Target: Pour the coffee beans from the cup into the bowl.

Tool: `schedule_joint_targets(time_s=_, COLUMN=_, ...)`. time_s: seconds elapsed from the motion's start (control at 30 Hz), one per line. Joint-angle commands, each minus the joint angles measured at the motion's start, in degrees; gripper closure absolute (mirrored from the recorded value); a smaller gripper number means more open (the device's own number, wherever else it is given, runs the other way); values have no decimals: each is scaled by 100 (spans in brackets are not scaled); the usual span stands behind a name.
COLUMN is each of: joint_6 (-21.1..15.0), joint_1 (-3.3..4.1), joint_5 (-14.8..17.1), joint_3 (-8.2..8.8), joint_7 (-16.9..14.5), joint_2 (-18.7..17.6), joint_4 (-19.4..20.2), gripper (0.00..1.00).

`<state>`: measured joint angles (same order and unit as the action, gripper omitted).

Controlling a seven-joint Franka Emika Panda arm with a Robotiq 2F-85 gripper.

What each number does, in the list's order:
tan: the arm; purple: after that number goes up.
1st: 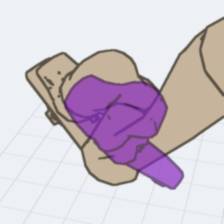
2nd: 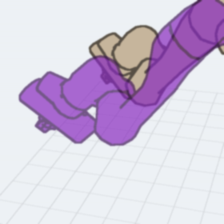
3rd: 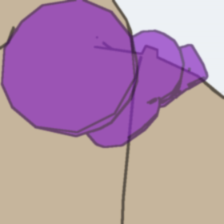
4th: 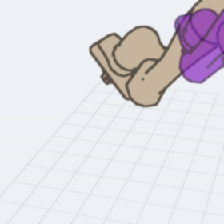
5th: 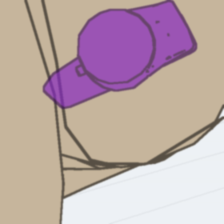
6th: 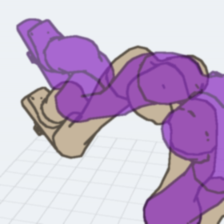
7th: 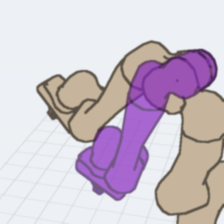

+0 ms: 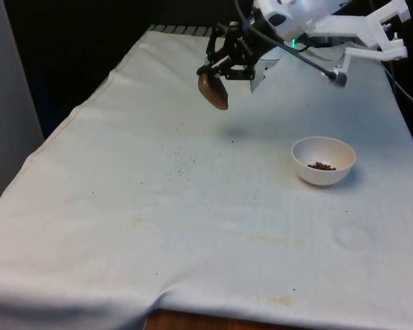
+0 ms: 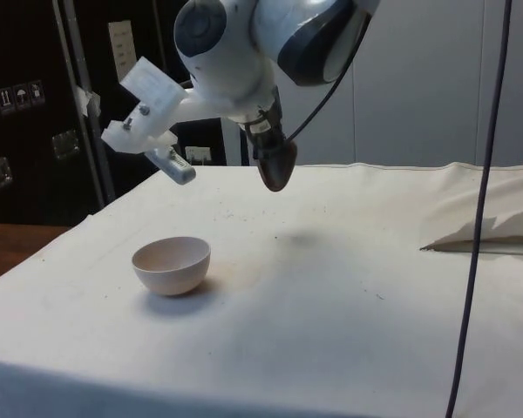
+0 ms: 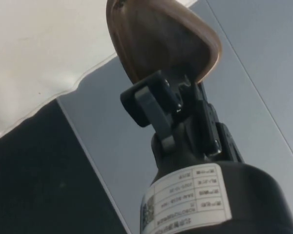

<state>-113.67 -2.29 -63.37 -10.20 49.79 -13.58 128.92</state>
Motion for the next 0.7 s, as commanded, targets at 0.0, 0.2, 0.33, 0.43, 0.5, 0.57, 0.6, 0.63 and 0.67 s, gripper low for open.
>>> schedule_joint_targets(time_s=0.0, joint_6=-52, joint_1=0, joint_5=6, joint_3=29, joint_7=-6, joint_2=0, joint_4=11, gripper=100)
schedule_joint_targets(time_s=0.2, joint_6=-510, joint_1=-52, joint_5=109, joint_3=235, joint_7=-138, joint_2=34, joint_4=120, gripper=100)
schedule_joint_targets(time_s=0.33, joint_6=-653, joint_1=-52, joint_5=126, joint_3=327, joint_7=-166, joint_2=29, joint_4=149, gripper=100)
schedule_joint_targets(time_s=0.43, joint_6=-791, joint_1=-52, joint_5=155, joint_3=418, joint_7=-195, joint_2=23, joint_4=172, gripper=100)
schedule_joint_targets(time_s=0.5, joint_6=-934, joint_1=-52, joint_5=172, joint_3=510, joint_7=-223, joint_2=23, joint_4=206, gripper=100)
schedule_joint_targets(time_s=0.57, joint_6=-1020, joint_1=-52, joint_5=189, joint_3=567, joint_7=-246, joint_2=17, joint_4=218, gripper=100)
schedule_joint_targets(time_s=0.6, joint_6=-905, joint_1=0, joint_5=126, joint_3=573, joint_7=-166, joint_2=0, joint_4=189, gripper=100)
schedule_joint_targets(time_s=0.63, joint_6=-1066, joint_1=-52, joint_5=195, joint_3=596, joint_7=-258, joint_2=17, joint_4=229, gripper=100)
schedule_joint_targets(time_s=0.67, joint_6=-1112, joint_1=-52, joint_5=201, joint_3=625, joint_7=-269, joint_2=11, joint_4=241, gripper=100)
